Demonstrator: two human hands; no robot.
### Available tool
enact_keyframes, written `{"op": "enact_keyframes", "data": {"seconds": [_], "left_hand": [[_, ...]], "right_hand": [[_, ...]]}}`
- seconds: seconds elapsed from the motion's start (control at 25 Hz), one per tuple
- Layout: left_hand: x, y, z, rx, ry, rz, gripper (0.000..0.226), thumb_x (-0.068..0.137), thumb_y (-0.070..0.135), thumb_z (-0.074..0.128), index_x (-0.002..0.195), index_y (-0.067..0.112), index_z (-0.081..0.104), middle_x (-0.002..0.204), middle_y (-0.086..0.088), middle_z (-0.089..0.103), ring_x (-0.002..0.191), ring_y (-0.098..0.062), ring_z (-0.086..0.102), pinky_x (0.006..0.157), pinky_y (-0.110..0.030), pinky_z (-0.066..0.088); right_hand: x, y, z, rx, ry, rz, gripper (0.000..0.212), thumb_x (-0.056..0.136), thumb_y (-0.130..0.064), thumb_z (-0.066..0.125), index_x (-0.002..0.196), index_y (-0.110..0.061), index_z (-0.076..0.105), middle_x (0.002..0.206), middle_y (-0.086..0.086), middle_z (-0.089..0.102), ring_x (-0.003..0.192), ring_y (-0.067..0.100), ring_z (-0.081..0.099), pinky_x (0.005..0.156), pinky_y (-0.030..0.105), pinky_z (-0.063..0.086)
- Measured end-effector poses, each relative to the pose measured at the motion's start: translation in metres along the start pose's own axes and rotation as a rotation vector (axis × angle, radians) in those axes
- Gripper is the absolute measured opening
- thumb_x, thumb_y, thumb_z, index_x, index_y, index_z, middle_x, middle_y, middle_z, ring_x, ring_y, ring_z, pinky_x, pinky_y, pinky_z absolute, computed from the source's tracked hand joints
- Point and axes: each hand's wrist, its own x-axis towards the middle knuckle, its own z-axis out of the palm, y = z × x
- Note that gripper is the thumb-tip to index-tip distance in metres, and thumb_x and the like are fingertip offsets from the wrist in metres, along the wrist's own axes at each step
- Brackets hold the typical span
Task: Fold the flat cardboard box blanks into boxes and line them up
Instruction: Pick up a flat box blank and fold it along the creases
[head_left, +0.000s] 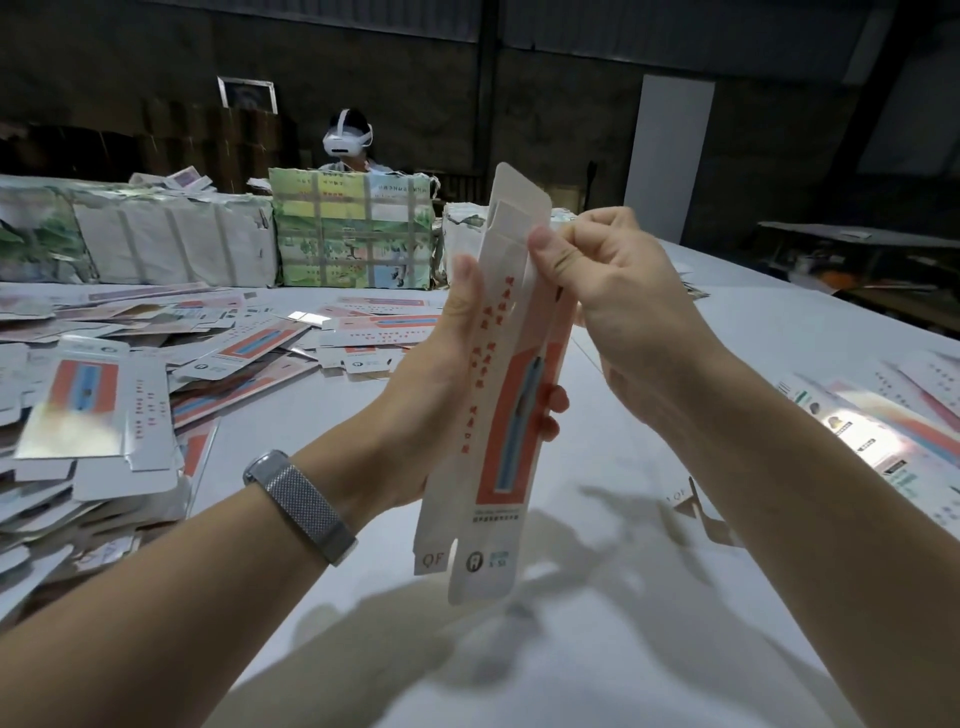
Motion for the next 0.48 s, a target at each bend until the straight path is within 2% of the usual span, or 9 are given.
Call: {"op": "enact_keyframes", "data": {"seconds": [0.12,0.24,0.32,0.36,0.4,0.48], "left_hand": [[0.0,0.003,-0.001,0.045,0.009,0.014,0.083,0.081,0.078,0.021,0.114,0.019,0.069,0.091,-0.016,0.071,0.078,-0.031,0.07,0.075,-0.043,0.062],[0.001,0.008,-0.004,0.095,-0.029,-0.002,0.082,0.082,0.08,0.018,0.109,0.024,0.071,0.093,-0.013,0.074,0.076,-0.026,0.072,0.071,-0.035,0.061],[0.002,0.008,-0.005,0.098,-0.061,0.006,0.087,0.087,0.078,0.015,0.117,0.015,0.065,0.098,-0.013,0.074,0.077,-0.025,0.071,0.073,-0.035,0.06],[0.002,0.007,-0.004,0.091,-0.07,0.013,0.09,0.089,0.077,0.014,0.12,0.006,0.06,0.096,-0.014,0.073,0.076,-0.026,0.07,0.074,-0.036,0.06],[0.002,0.006,-0.003,0.077,-0.07,0.016,0.094,0.089,0.078,0.015,0.118,-0.002,0.055,0.092,-0.015,0.071,0.075,-0.027,0.068,0.074,-0.037,0.06],[0.001,0.003,0.0,0.03,-0.046,0.009,0.093,0.084,0.079,0.019,0.108,-0.002,0.057,0.083,-0.015,0.066,0.07,-0.026,0.066,0.07,-0.036,0.06]], "right_hand": [[0.001,-0.004,-0.003,0.063,-0.046,0.037,0.033,0.097,-0.031,0.057,0.076,-0.008,0.068,0.122,0.008,0.05,0.107,0.015,0.059,0.069,0.022,0.052],[0.001,-0.004,-0.009,0.185,-0.15,0.068,0.035,0.099,-0.025,0.053,0.083,0.002,0.067,0.096,-0.002,0.07,0.081,0.003,0.069,0.057,0.02,0.055],[0.0,0.0,-0.01,0.201,-0.192,0.064,0.039,0.1,-0.026,0.051,0.094,0.011,0.064,0.078,-0.008,0.074,0.077,0.002,0.071,0.063,0.027,0.054],[0.0,0.002,-0.009,0.175,-0.176,0.05,0.04,0.099,-0.029,0.051,0.095,0.009,0.064,0.081,-0.008,0.074,0.081,0.005,0.071,0.066,0.029,0.055],[0.002,0.005,-0.005,0.134,-0.136,0.029,0.042,0.096,-0.034,0.054,0.092,0.005,0.066,0.092,-0.005,0.073,0.088,0.01,0.071,0.07,0.028,0.057],[0.002,0.009,0.005,0.079,-0.031,-0.013,0.042,0.085,-0.046,0.059,0.086,-0.005,0.068,0.12,0.013,0.058,0.099,0.017,0.065,0.075,0.022,0.056]]}}
